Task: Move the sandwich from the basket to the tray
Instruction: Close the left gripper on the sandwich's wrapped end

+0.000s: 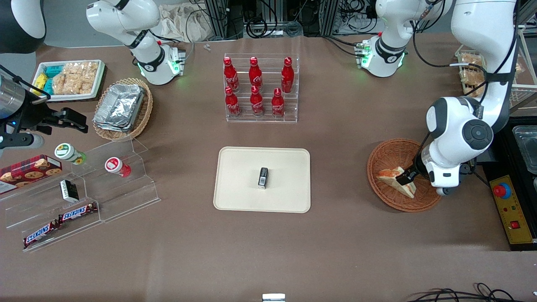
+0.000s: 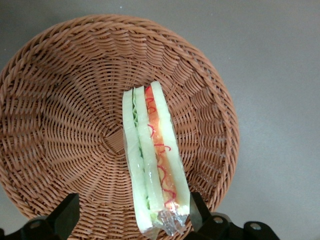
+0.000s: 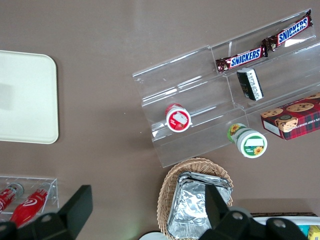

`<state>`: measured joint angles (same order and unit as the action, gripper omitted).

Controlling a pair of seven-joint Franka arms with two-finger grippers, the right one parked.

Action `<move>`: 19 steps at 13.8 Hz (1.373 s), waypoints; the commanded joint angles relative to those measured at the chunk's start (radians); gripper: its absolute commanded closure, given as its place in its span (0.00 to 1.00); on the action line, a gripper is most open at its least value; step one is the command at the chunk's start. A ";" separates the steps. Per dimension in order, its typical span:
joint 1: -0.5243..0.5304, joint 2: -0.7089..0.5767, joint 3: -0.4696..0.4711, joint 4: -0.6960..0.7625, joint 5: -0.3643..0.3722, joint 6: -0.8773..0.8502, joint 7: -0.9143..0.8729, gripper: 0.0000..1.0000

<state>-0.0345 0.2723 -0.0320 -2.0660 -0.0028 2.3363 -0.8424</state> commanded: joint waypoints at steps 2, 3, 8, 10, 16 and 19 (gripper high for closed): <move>0.002 0.002 -0.002 -0.006 -0.014 0.034 -0.055 0.00; 0.002 0.010 -0.002 -0.011 -0.014 0.041 -0.067 0.01; 0.001 0.057 -0.002 -0.006 -0.016 0.064 -0.142 0.01; 0.001 0.070 -0.002 -0.009 -0.013 0.089 -0.170 0.01; 0.001 0.061 -0.003 0.027 -0.012 0.064 -0.185 0.01; 0.002 0.061 -0.003 0.053 -0.012 0.054 -0.208 0.01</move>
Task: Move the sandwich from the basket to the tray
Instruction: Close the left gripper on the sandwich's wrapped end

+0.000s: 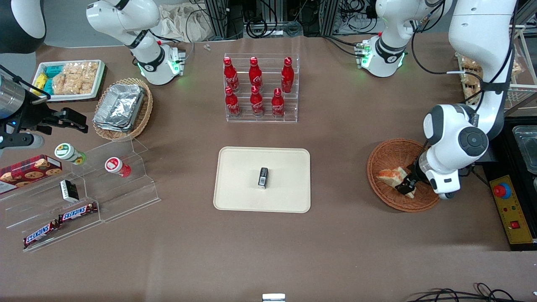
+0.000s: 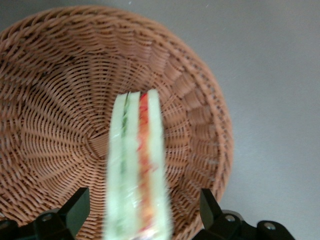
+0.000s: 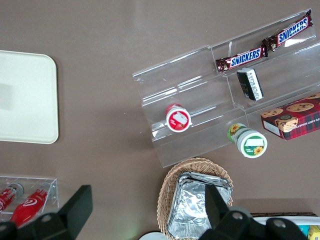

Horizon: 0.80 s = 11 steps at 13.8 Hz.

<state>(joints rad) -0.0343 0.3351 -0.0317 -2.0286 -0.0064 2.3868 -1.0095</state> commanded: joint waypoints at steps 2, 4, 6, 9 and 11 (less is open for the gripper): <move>0.002 -0.002 -0.004 0.012 -0.009 0.000 -0.038 0.01; 0.001 0.005 -0.004 -0.002 -0.007 0.008 -0.038 0.01; -0.001 0.016 -0.004 -0.005 -0.007 0.015 -0.040 0.01; -0.004 0.035 -0.004 -0.021 -0.003 0.038 -0.040 0.01; -0.004 0.039 -0.004 -0.041 0.005 0.052 -0.038 0.01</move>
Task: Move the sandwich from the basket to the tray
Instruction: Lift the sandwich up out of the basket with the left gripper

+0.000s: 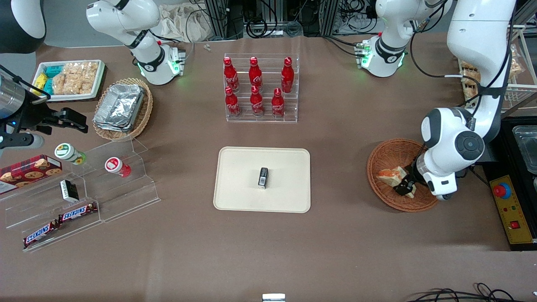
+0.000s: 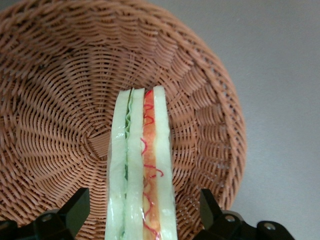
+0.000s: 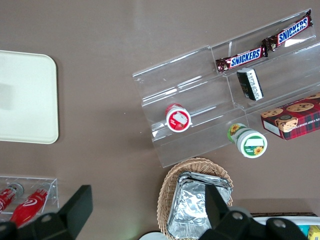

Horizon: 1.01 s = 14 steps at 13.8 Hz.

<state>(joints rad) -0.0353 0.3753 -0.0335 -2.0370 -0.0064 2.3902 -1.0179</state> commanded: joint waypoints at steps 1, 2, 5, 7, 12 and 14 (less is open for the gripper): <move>-0.002 -0.001 -0.003 -0.040 0.008 0.055 -0.027 0.03; -0.002 -0.003 -0.003 -0.039 0.005 0.053 -0.028 0.16; -0.003 -0.018 -0.003 -0.028 0.005 0.027 -0.024 0.72; -0.011 -0.042 -0.003 -0.023 0.009 0.001 -0.021 1.00; -0.048 -0.093 -0.003 0.157 0.043 -0.372 -0.016 1.00; -0.048 -0.111 -0.005 0.277 0.057 -0.532 0.014 1.00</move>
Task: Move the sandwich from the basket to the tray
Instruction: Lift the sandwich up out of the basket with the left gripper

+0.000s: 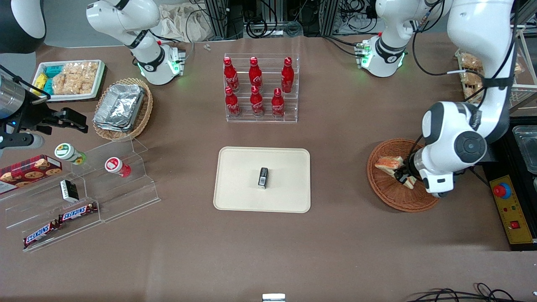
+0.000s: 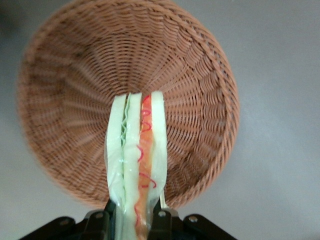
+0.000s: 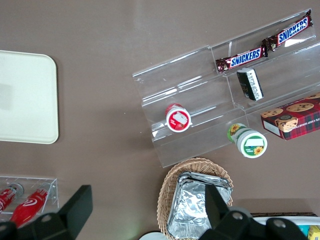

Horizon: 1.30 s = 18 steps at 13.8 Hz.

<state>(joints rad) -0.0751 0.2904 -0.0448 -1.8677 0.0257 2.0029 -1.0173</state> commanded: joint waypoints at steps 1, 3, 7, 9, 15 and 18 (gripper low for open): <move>-0.009 -0.023 0.005 0.175 0.023 -0.217 0.047 1.00; -0.009 -0.022 -0.018 0.289 0.022 -0.324 0.121 1.00; -0.009 -0.017 -0.027 0.453 0.005 -0.481 0.323 1.00; -0.009 -0.020 -0.065 0.460 0.005 -0.487 0.426 1.00; -0.020 -0.010 -0.249 0.455 0.007 -0.497 0.479 1.00; -0.087 0.048 -0.310 0.455 0.028 -0.460 0.460 1.00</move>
<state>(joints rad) -0.1156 0.2835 -0.3407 -1.4451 0.0350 1.5383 -0.5570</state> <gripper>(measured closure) 0.841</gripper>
